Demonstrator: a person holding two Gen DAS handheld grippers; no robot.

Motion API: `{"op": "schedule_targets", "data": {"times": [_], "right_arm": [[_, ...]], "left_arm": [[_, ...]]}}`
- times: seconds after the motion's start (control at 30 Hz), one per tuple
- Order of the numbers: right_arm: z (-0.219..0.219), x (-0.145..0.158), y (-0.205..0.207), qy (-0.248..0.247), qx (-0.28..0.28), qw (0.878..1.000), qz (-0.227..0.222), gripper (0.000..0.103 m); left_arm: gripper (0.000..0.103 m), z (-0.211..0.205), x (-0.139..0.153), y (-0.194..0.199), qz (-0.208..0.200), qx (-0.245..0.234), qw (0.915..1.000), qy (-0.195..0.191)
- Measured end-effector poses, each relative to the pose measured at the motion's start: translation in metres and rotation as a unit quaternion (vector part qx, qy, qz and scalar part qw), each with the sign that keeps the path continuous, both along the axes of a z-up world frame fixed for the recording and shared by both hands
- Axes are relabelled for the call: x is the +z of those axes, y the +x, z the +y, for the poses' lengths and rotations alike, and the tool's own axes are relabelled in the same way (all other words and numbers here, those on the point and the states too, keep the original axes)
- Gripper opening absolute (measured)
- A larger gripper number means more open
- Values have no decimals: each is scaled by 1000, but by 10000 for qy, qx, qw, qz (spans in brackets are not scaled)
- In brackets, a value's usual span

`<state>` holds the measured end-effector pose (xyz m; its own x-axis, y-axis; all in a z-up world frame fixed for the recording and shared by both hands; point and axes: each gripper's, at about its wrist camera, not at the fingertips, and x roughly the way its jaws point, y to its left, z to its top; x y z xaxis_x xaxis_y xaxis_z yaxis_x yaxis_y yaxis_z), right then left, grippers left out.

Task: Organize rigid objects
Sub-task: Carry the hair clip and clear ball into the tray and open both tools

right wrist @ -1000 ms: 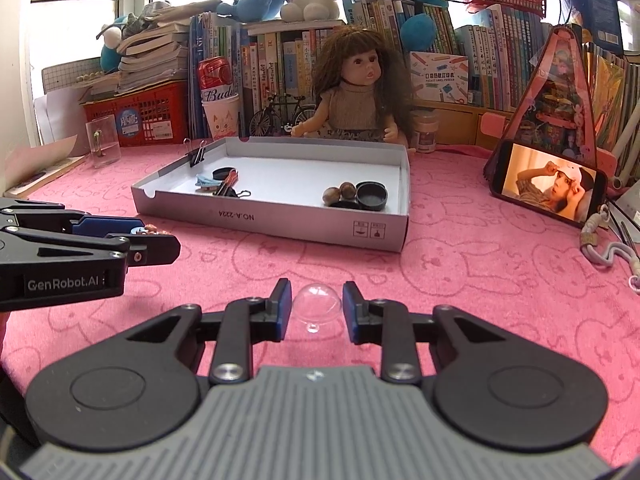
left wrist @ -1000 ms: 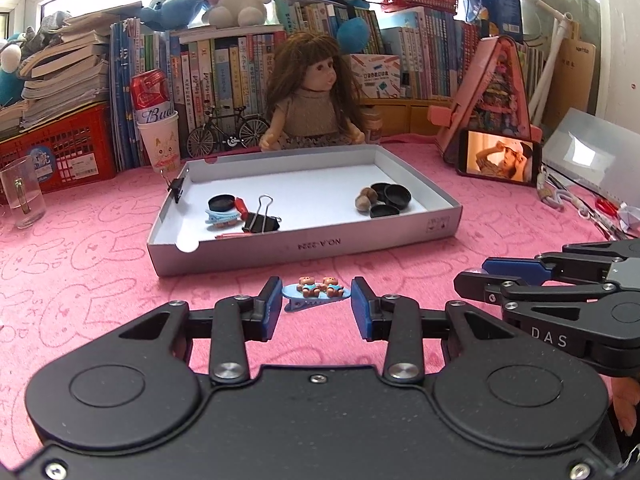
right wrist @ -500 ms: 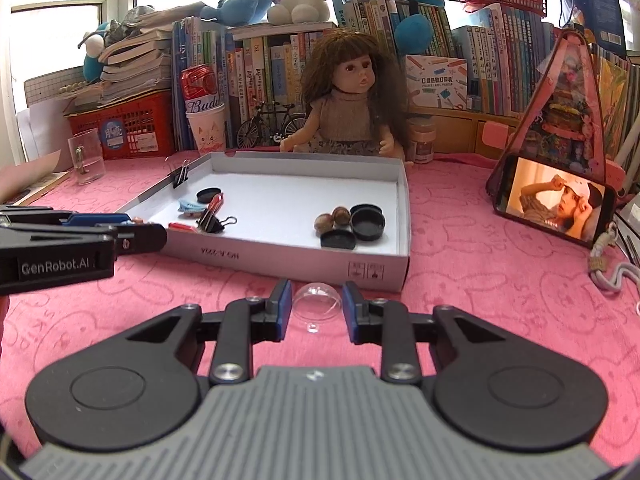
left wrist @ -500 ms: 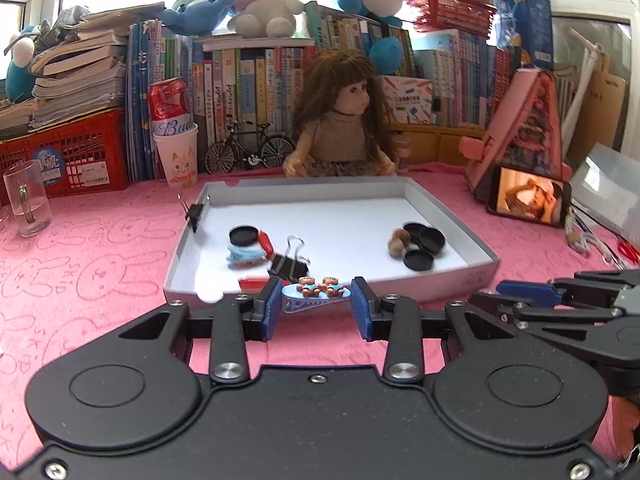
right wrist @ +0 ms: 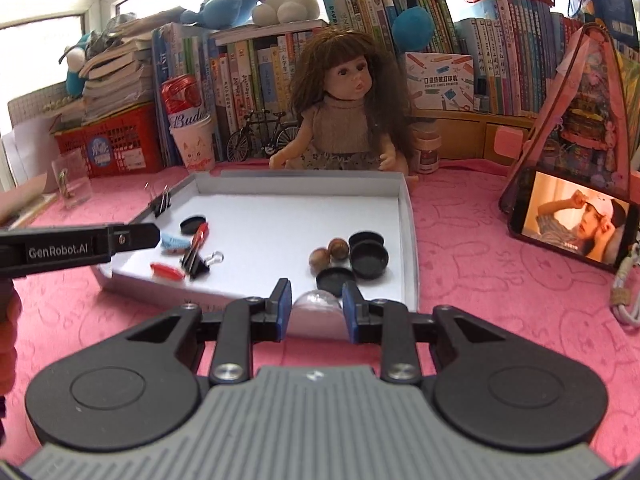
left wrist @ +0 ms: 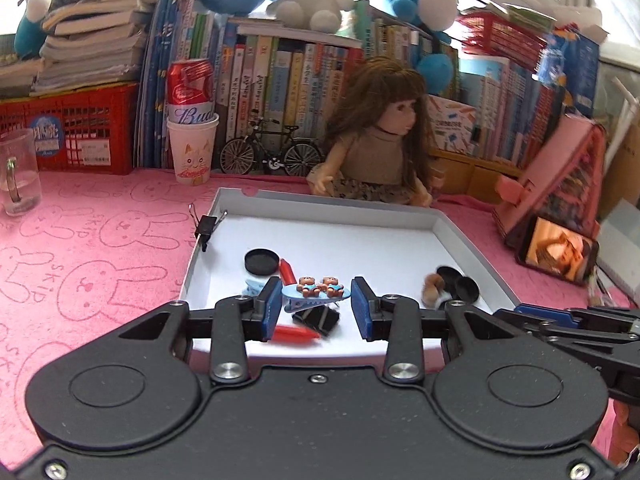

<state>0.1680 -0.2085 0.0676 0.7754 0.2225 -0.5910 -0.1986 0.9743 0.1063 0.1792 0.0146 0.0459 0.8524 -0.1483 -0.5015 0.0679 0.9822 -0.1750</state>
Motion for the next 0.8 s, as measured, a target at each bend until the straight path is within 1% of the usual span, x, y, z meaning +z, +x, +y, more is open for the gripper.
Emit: {"op": "schedule_targets", "data": {"times": [0.1,0.33,0.5,0.57,0.63,0.7,0.8], "right_arm": [[-5,1,11,178,-88,9998,94,31],[-11,-4,23,270,-182,9993,161,31],[-17,-1,42,529,-286,9979,253,31],[-18,0,55,609,-297,9972,310,31],[-19,0,71,700,-300,9964,377,31],[-19,-2,90,703,-357,9955,529,31],[-20,-7,113,695,-492,9943,637,31]], "left_arm": [[36,5,-2,12,43,70,9999,-92],[35,7,-10,24,151,136,9998,-36],[35,8,-12,39,195,182,9996,-106],[35,10,-11,50,203,215,9993,-234],[35,14,-11,64,298,239,9986,-360],[35,18,-11,80,420,316,9976,-456],[35,27,-12,102,540,403,9963,-539]]}}
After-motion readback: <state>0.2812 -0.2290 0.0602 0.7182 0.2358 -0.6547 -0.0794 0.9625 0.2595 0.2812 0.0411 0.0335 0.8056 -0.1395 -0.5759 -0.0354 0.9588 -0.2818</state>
